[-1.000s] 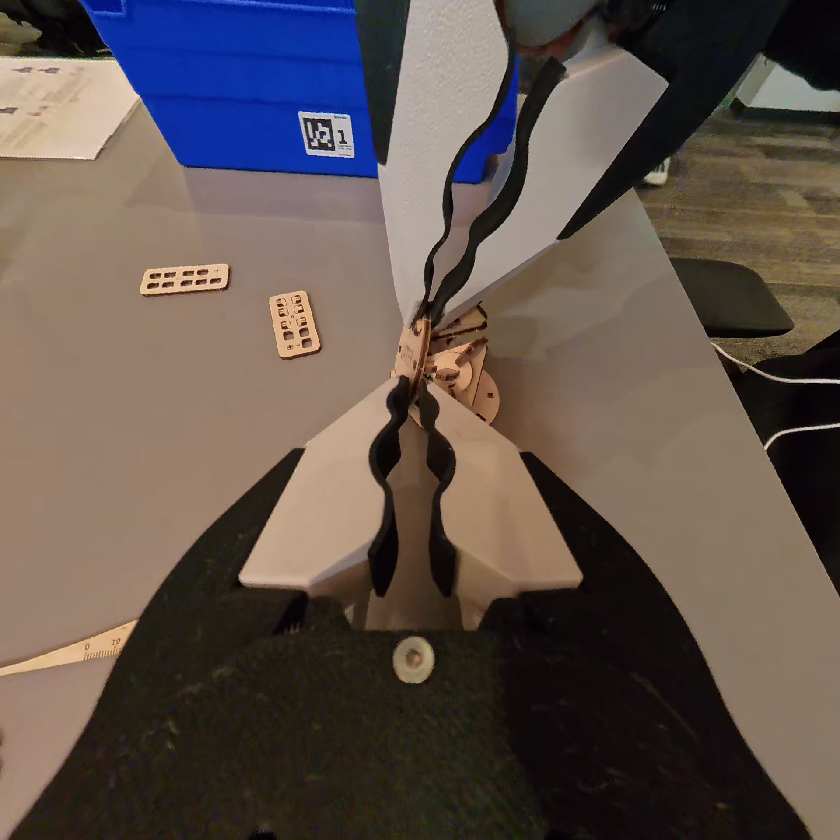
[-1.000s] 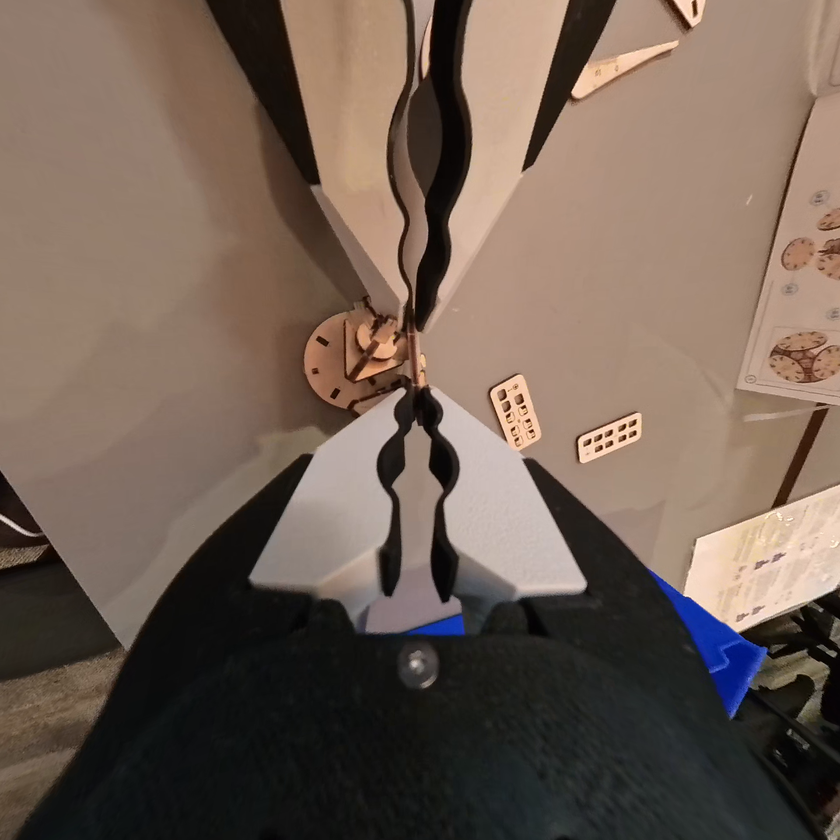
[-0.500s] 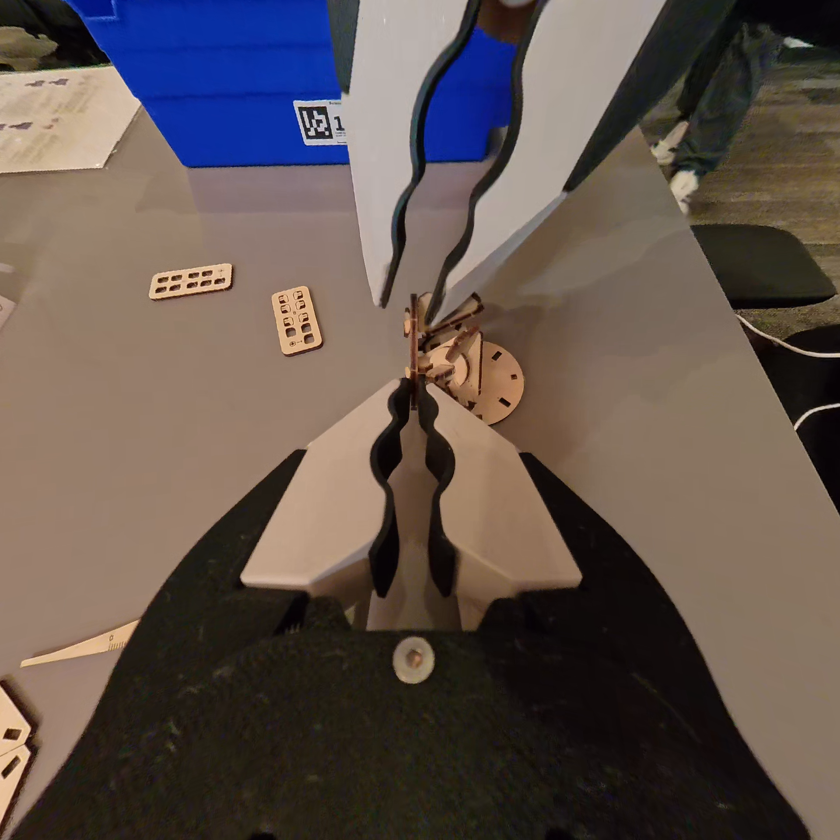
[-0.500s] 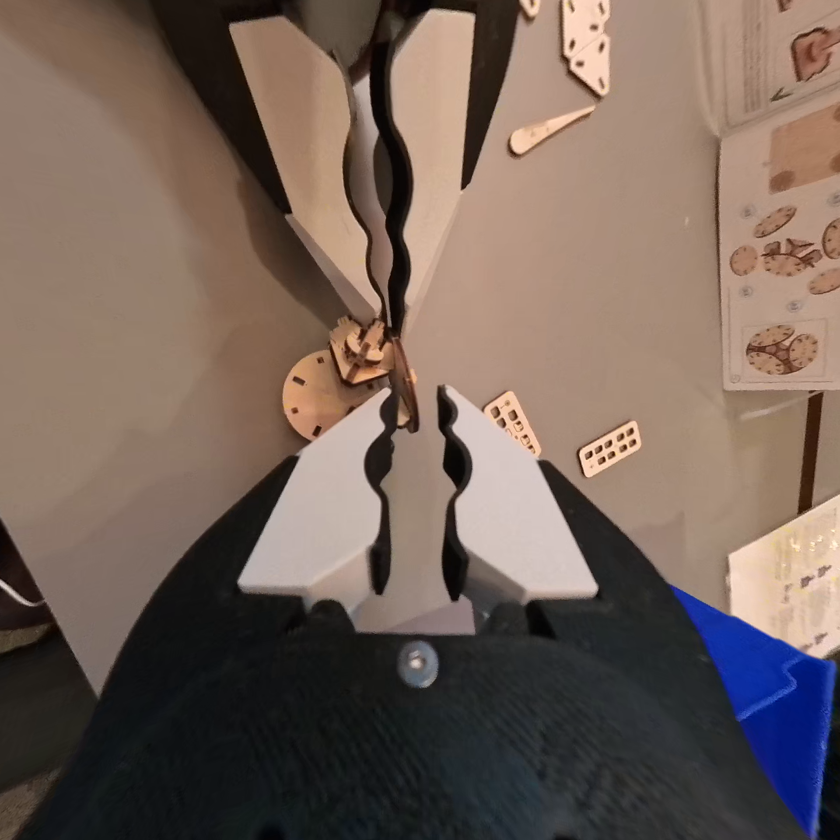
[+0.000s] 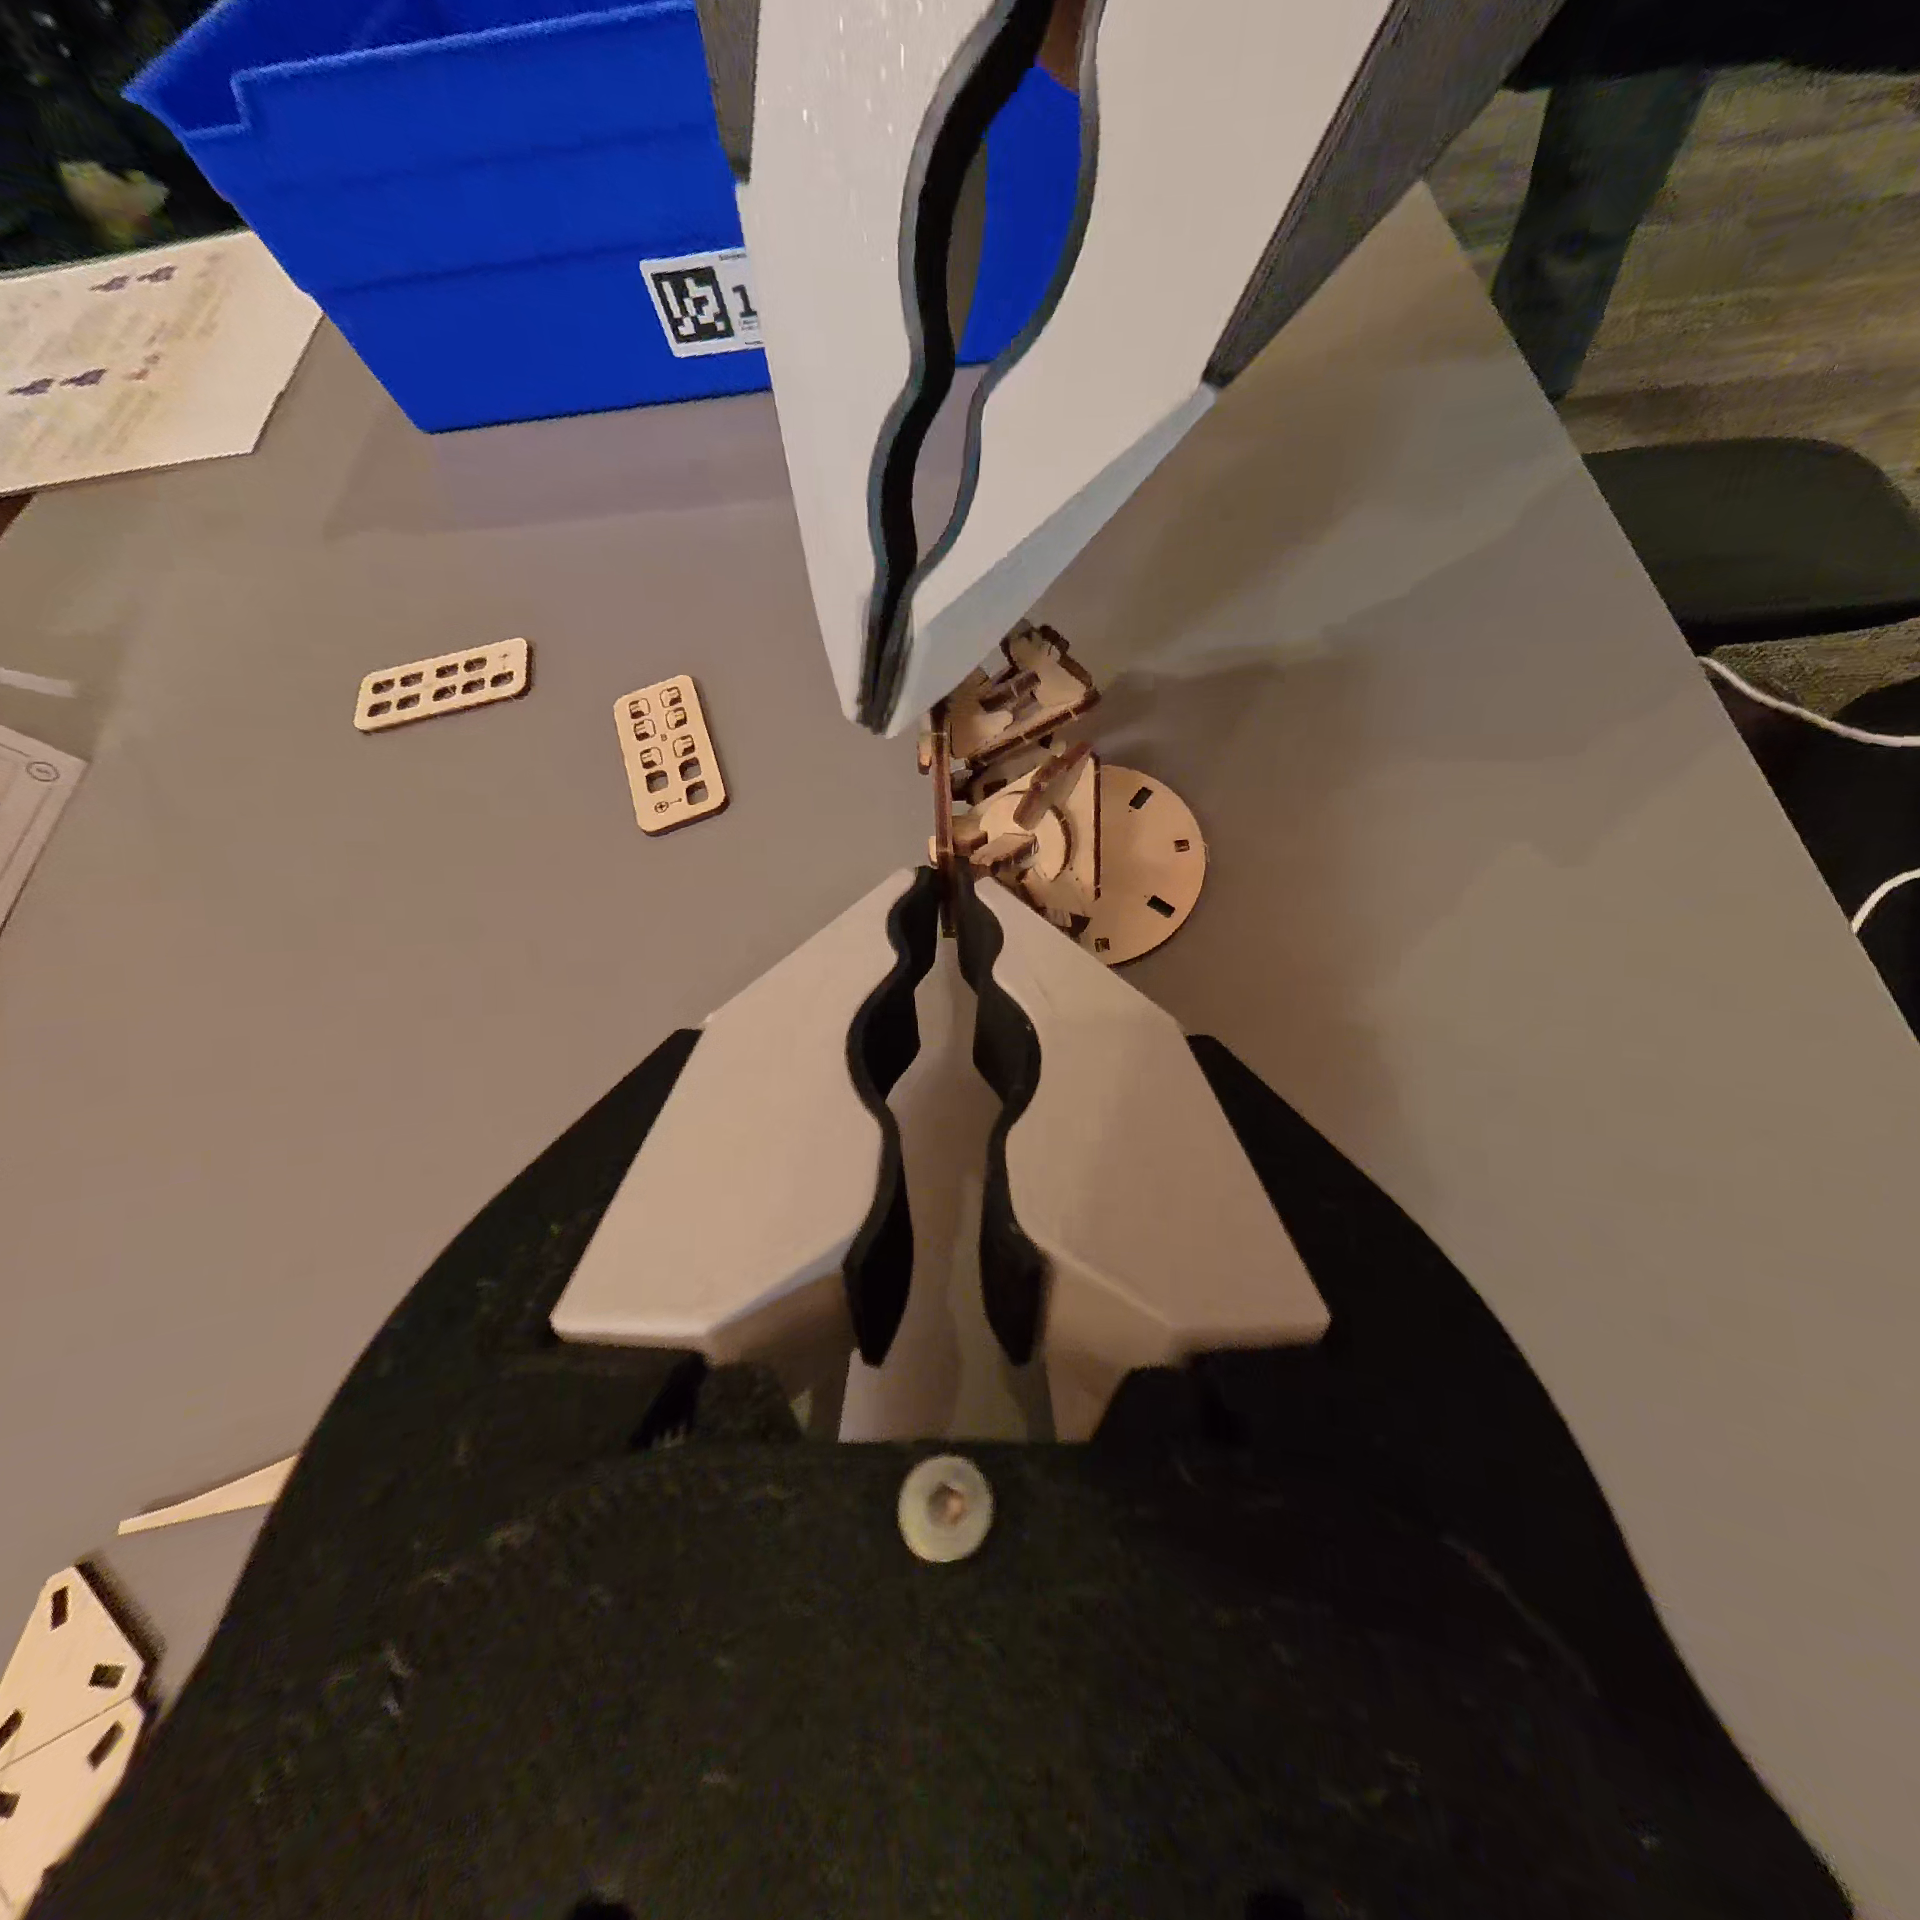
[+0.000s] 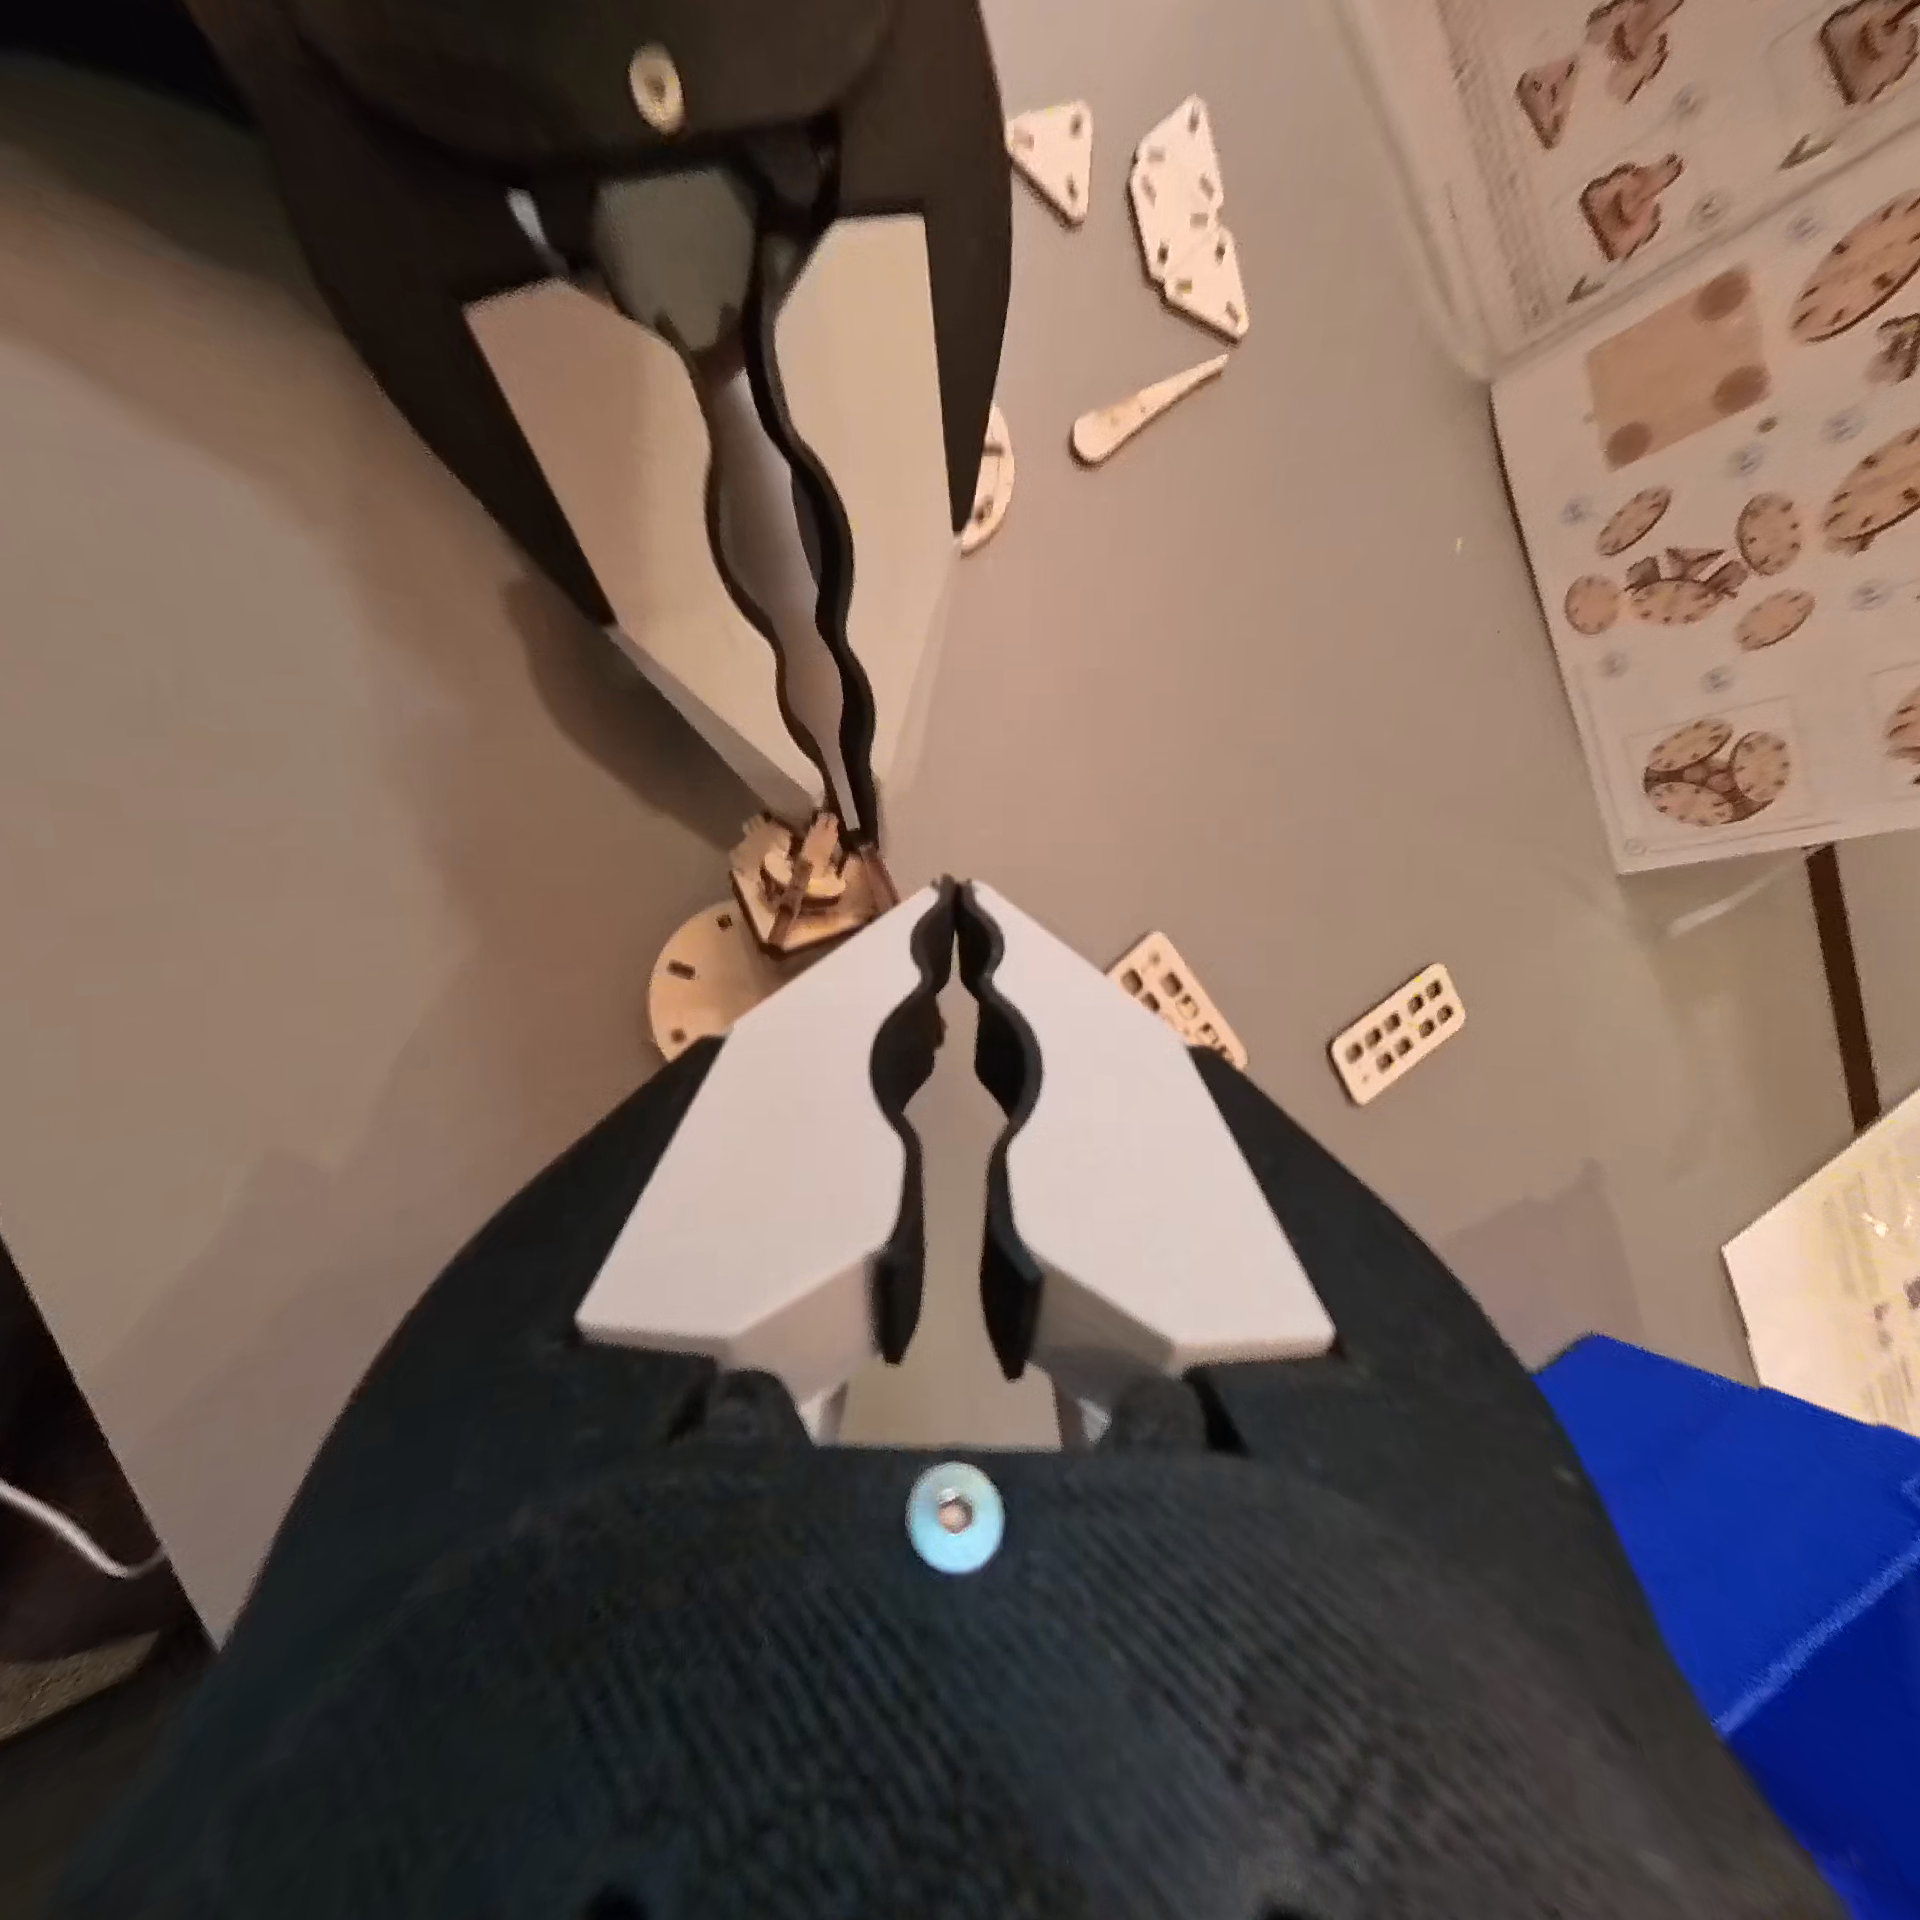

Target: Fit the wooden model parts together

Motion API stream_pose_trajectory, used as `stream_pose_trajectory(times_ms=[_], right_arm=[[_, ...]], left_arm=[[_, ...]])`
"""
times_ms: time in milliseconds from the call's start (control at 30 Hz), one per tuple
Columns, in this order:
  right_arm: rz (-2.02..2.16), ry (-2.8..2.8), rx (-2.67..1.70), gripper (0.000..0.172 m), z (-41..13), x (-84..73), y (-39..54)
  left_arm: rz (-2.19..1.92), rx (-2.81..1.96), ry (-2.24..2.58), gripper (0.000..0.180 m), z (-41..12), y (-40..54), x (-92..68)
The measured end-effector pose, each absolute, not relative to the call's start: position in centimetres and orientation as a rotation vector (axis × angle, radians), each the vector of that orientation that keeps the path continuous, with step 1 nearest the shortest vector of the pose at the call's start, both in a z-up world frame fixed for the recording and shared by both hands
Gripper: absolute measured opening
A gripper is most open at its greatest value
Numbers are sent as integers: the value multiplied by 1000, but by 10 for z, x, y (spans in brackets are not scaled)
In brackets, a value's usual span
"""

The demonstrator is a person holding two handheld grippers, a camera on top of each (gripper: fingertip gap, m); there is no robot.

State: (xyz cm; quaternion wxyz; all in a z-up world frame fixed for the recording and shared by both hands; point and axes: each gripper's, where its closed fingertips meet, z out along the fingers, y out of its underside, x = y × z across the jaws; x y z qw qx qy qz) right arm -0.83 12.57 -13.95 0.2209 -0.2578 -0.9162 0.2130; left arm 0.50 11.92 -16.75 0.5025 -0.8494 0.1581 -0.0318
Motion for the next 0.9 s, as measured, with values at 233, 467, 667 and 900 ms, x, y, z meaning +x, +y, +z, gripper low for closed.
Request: stream_pose_trajectory(times_ms=[233,467,667,900], right_arm=[[607,-2554,-765,0,-145,-3,124],[646,-2514,-809,0,-145,-1,122],[773,-2447,-836,0,-131,-3,117],[833,-2400,-862,0,-128,-4,117]], left_arm=[[-36,-2045,414,0,-166,119,7],[-4,-2055,428,0,-168,119,6],[-6,-2050,431,0,-167,119,8],[4,-2052,430,0,-168,119,8]])
